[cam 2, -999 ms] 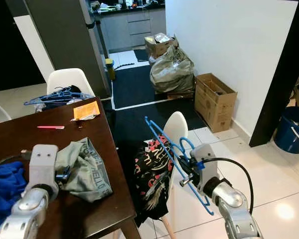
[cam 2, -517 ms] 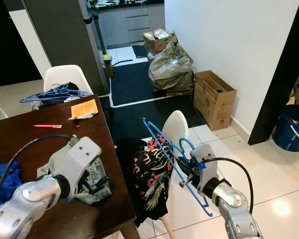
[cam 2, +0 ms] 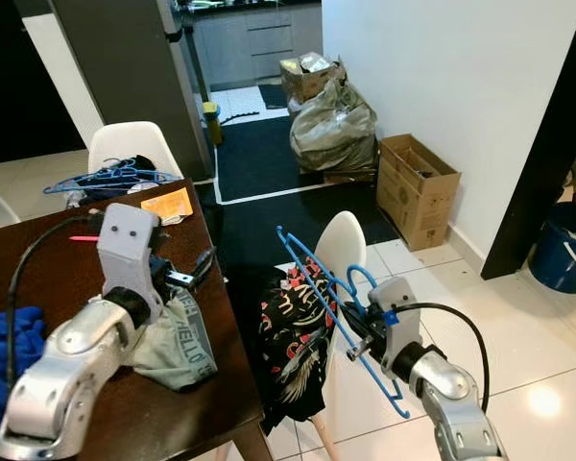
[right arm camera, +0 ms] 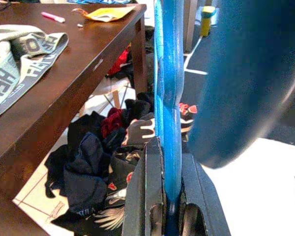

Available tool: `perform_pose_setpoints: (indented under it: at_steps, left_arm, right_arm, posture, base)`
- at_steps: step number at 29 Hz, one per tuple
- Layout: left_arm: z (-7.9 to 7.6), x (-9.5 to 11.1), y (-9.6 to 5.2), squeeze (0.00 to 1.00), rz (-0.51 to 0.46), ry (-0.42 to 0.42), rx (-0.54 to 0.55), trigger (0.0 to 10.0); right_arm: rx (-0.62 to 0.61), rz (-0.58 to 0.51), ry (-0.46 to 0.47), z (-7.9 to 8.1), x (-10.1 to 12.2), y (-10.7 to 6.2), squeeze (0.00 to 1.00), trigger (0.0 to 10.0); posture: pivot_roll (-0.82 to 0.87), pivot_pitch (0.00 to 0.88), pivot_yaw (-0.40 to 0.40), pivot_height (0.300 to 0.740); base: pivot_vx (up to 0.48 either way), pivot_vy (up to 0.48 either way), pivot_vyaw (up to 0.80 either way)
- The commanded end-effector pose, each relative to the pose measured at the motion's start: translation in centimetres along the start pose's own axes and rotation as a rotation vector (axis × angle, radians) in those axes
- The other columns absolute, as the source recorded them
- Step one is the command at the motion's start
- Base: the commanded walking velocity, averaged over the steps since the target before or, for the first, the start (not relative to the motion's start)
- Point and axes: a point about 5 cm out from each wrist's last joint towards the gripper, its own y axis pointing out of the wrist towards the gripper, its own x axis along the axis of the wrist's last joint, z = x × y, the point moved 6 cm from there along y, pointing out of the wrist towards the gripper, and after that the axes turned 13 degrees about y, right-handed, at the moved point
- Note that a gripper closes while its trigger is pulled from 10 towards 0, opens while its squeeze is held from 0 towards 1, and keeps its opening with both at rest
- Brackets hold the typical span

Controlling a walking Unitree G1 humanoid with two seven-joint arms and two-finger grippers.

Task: Hang hanger

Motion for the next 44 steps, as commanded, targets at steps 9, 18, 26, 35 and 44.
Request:
perform_pose_setpoints:
  at_steps: [9, 18, 26, 35, 44]
  left_arm:
    - [-0.9, -5.1, 1.1, 0.0, 0.084, -0.088, 0.044, 10.0]
    - [-0.3, -6.6, -0.5, 0.0, 0.114, -0.093, 0.086, 10.0]
    - [1.4, -5.9, -1.0, 0.0, 0.084, -0.101, 0.125, 10.0]
    - [1.1, -6.0, -0.8, 0.0, 0.074, -0.067, 0.11, 10.0]
    - [1.7, -5.4, -0.6, 0.0, 0.045, -0.012, 0.114, 10.0]
  right_arm:
    - [-0.059, -0.013, -0.061, -1.3, 1.1, 0.6, 0.0, 10.0]
    - [-0.112, -0.042, -0.101, -2.1, 2.7, 0.4, 0.0, 10.0]
    - [-0.154, -0.08, -0.129, -2.6, 4.2, -0.1, 0.0, 10.0]
    - [-0.172, -0.111, -0.118, -2.8, 4.7, -0.1, 0.0, 10.0]
    - [-0.174, -0.159, -0.023, -2.7, 4.8, 0.1, 0.0, 10.0]
  posture:
    - [-0.04, 0.0, -0.022, 0.74]
    - [-0.03, 0.056, -0.035, 0.74]
    - [-0.04, 0.108, -0.015, 0.74]
    - [-0.04, 0.098, 0.006, 0.74]
    - [-0.03, 0.071, 0.025, 0.74]
  base:
    - [-0.32, 0.0, 0.0]
    - [-0.327, 0.0, 0.0]
    - [-0.329, 0.0, 0.0]
    - [-0.328, 0.0, 0.0]
    - [-0.219, 0.0, 0.8]
